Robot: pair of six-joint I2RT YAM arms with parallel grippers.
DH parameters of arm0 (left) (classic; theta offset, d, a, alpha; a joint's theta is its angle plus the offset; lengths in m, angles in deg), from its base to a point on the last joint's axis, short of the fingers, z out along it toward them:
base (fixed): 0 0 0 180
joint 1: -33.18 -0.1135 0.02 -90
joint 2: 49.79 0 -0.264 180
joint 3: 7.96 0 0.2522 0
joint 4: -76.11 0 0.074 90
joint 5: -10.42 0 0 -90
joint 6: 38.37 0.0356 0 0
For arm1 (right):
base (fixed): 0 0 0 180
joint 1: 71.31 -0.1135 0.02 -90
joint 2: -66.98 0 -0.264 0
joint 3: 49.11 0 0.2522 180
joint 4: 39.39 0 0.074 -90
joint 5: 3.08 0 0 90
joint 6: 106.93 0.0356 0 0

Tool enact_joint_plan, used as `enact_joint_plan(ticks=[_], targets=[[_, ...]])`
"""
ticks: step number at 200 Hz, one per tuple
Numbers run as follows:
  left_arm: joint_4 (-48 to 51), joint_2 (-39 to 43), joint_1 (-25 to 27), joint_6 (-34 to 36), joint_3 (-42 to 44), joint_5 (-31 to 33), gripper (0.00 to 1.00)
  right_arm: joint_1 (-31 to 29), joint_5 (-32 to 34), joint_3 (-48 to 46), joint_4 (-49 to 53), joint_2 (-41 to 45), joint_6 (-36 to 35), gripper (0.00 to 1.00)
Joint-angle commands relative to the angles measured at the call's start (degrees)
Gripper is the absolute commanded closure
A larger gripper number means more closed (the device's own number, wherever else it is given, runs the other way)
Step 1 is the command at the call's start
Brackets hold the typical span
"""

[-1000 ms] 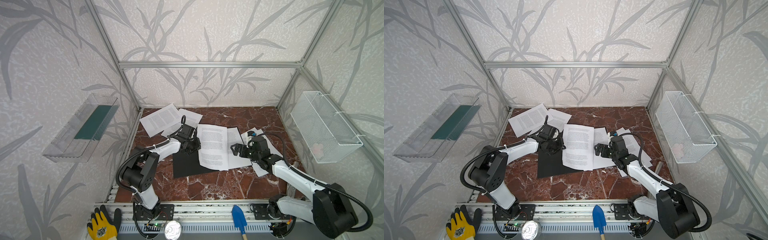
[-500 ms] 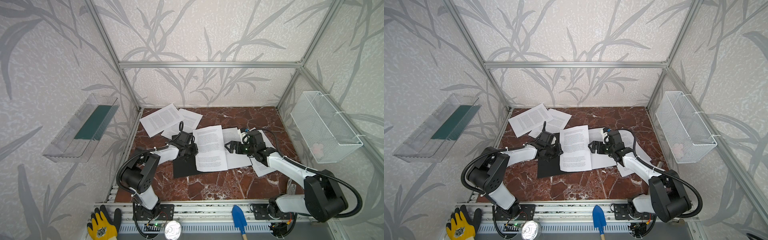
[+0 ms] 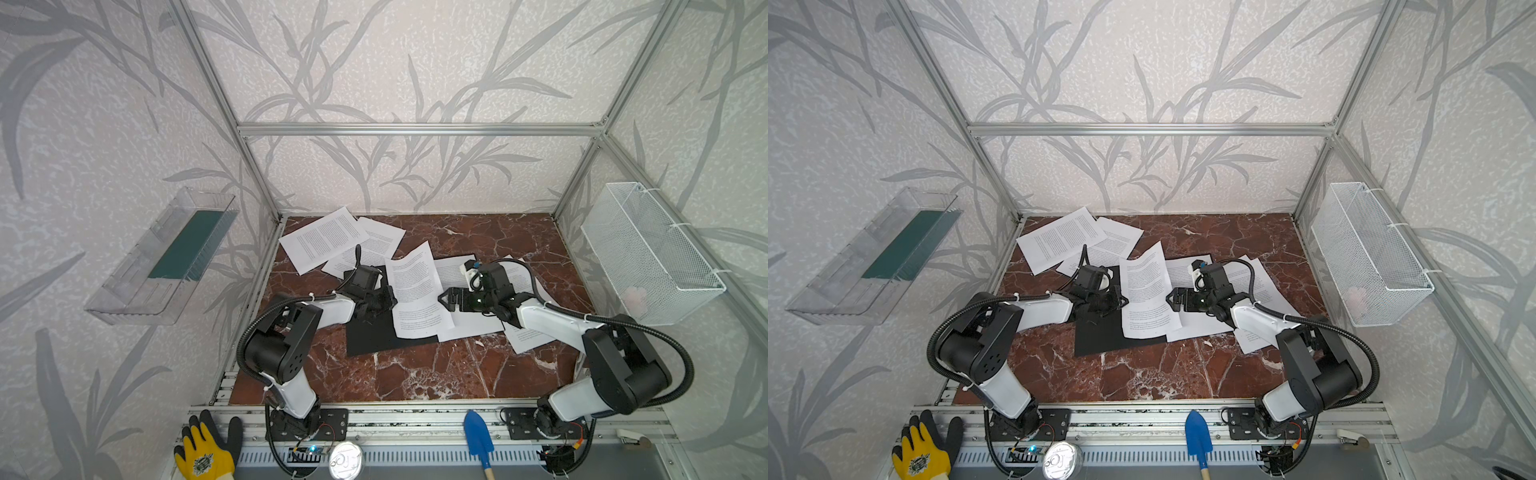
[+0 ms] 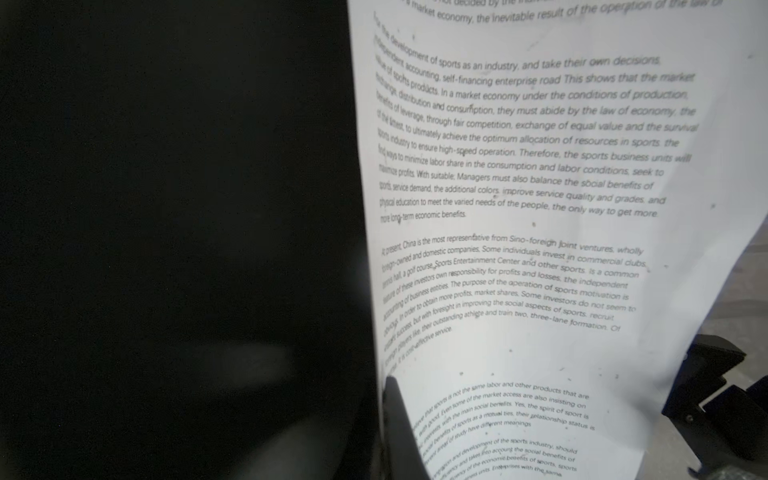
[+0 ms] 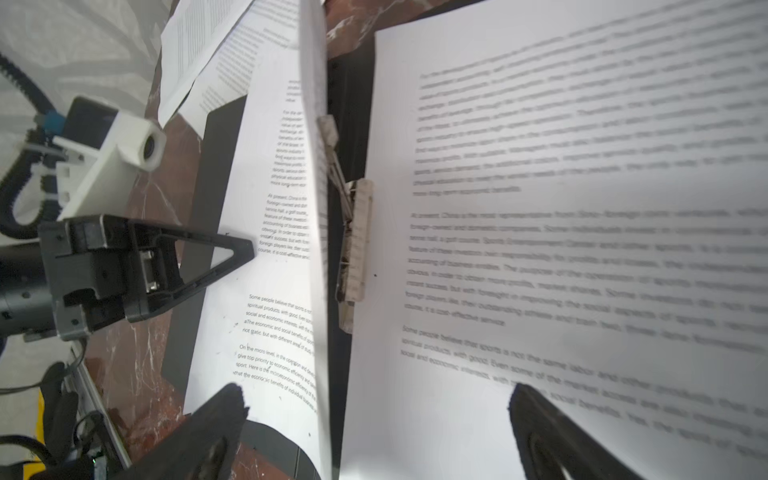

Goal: Put the files into the folder
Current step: 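Carry the held sheet over the open folder toward the metal clip with the left gripper, then grasp the sheet with the right gripper while the left gripper releases it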

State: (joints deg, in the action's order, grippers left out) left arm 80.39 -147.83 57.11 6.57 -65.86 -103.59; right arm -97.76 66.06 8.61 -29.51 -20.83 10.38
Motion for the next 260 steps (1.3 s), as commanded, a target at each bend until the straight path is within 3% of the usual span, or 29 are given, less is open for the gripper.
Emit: enact_joint_plan(ticks=[1, 26, 58, 89, 140, 167, 179, 228, 234, 239, 241, 260], targets=[[-1.7, -0.9, -0.1, 0.0, -0.5, -1.2, 1.00, -1.3, 0.7, 4.4, -0.3, -3.0, -0.4, 0.05], [-1.9, -1.3, -0.1, 0.0, -0.7, -1.4, 1.00, -1.4, 0.7, 6.7, -0.4, -6.6, 0.0, 0.18], [-0.8, -1.8, -0.2, 0.8, -1.2, -0.5, 1.00, -3.5, 2.5, 9.3, 1.5, -7.5, -0.8, 0.42], [-1.5, -2.5, -0.1, 0.3, -1.2, -1.6, 1.00, -4.2, 5.7, 9.8, 3.0, -6.6, -1.1, 0.54], [-1.6, -2.2, -0.1, 0.1, -1.1, -2.0, 1.00, -4.2, 4.9, 10.8, 5.0, -7.5, -0.8, 0.77], [-1.0, -1.2, -0.3, 0.6, -1.0, -1.8, 1.00, -4.2, 4.1, 11.3, 6.5, -6.4, -1.0, 1.00], [-1.3, -0.2, -0.2, 0.5, -0.7, -2.3, 1.00, -4.2, 3.8, 11.3, 7.1, -5.0, -1.1, 1.00], [-2.7, 7.9, 0.0, 1.1, 2.8, -0.4, 0.63, -3.5, 3.6, 13.6, 14.7, 0.5, -2.5, 1.00], [-3.5, 9.2, 0.1, 1.0, 3.5, -0.5, 0.42, -3.2, 3.6, 13.6, 15.5, 1.2, -2.6, 1.00], [-4.1, 10.3, 0.2, 1.0, 4.0, -0.5, 0.09, -2.9, 3.7, 13.7, 16.1, 1.8, -2.6, 1.00], [-4.3, 10.7, 0.2, 1.1, 4.2, -0.5, 0.03, -2.7, 3.8, 13.7, 16.3, 2.0, -2.7, 1.00], [-6.1, 15.5, 0.9, 2.6, 6.4, -0.2, 0.01, -0.7, 4.8, 14.5, 20.4, 3.5, -3.7, 1.00]])
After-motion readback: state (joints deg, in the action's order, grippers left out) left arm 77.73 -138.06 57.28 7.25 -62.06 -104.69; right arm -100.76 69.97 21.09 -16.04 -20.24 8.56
